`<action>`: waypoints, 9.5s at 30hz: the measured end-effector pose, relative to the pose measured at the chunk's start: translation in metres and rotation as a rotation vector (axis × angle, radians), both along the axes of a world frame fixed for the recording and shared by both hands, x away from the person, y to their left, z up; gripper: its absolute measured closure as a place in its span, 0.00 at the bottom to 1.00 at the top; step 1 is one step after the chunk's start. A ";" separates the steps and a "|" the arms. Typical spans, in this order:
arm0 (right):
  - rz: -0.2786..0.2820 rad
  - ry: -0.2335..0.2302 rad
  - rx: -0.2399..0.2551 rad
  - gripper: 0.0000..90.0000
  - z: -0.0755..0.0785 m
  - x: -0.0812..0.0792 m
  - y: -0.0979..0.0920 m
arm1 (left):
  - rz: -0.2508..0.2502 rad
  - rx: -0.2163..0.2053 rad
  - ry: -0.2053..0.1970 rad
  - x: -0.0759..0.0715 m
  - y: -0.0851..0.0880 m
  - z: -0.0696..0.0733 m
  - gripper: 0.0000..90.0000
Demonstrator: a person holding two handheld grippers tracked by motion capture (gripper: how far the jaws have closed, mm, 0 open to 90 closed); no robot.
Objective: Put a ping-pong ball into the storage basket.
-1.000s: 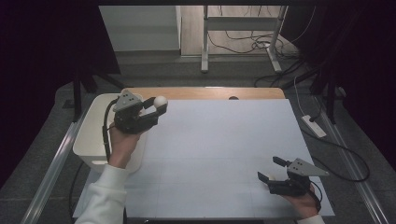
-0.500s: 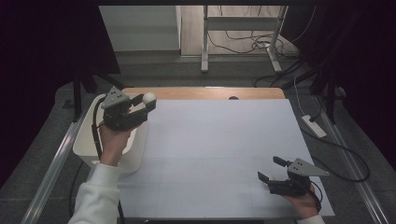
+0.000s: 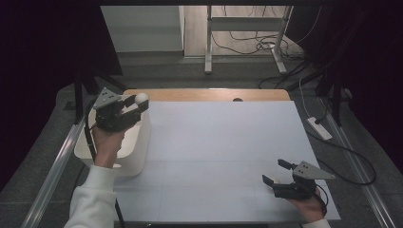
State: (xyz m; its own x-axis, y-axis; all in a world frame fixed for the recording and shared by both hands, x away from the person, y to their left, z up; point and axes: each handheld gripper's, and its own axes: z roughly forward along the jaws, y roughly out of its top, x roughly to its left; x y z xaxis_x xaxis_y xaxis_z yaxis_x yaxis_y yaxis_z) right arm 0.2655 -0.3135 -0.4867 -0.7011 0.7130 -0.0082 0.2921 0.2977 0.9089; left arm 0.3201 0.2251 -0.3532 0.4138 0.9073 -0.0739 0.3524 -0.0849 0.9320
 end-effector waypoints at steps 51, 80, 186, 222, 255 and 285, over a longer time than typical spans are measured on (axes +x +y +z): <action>-0.003 0.003 -0.006 0.16 -0.001 0.000 0.000 | 0.170 0.071 0.211 0.045 0.045 -0.041 0.56; 0.000 0.004 -0.006 0.16 -0.001 0.000 0.000 | 0.189 0.129 0.330 0.061 0.047 -0.058 0.56; -0.013 0.009 0.006 0.16 -0.003 0.005 -0.002 | -0.460 -0.053 0.158 -0.010 -0.105 -0.062 0.20; -0.014 0.004 0.032 0.16 0.001 0.010 -0.002 | -0.591 -0.002 0.207 -0.007 -0.165 -0.103 0.20; -0.006 -0.013 0.027 0.16 0.005 0.007 0.002 | -0.658 0.049 0.251 -0.005 -0.209 -0.124 0.21; -0.017 -0.021 0.030 0.16 0.006 0.006 -0.001 | -0.698 0.079 0.267 -0.002 -0.236 -0.129 0.21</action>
